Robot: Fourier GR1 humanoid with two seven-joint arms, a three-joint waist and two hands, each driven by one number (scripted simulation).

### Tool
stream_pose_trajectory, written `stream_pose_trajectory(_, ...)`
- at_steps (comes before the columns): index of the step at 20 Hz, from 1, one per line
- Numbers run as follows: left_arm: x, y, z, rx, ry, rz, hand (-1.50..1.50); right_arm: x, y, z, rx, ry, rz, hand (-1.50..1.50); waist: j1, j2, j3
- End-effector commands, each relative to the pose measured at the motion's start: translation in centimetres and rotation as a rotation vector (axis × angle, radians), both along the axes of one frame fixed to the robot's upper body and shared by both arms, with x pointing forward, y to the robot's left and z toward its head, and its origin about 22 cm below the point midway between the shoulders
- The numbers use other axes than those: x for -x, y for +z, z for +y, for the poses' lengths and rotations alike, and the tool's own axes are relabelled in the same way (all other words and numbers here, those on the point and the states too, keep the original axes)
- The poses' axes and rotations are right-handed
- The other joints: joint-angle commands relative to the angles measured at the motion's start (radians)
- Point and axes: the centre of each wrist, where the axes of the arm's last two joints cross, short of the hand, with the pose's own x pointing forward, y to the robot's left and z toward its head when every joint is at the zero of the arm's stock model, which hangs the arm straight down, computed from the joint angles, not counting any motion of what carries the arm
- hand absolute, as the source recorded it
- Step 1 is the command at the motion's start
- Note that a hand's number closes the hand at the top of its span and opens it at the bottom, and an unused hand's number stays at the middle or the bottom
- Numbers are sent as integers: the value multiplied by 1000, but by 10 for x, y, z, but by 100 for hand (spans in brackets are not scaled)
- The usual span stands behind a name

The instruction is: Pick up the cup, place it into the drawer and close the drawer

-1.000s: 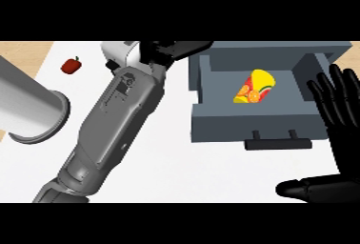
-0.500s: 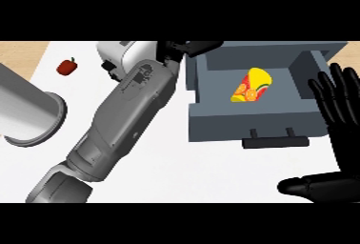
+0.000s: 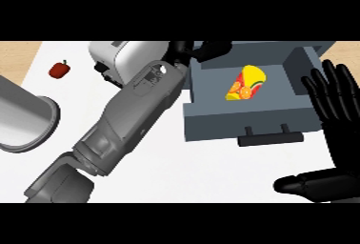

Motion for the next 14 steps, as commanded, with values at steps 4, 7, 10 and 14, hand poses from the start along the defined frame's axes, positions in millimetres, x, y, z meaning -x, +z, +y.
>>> stream_pose_trajectory(4,-1,-8,-4,-89,16,15,150,-4,-2,11,-18,32,-3,-150,-22,8,1)
stream_pose_trajectory(7,0,-10,-8,-185,32,18,150,-8,-5,9,-9,44,-9,-150,-46,14,2)
stream_pose_trajectory(10,3,-6,-13,-228,52,8,-150,-9,5,13,-33,34,-24,-150,-33,8,1)
stream_pose_trajectory(14,4,-7,-14,-182,53,14,-150,0,7,7,-41,67,-17,-150,-47,9,1)
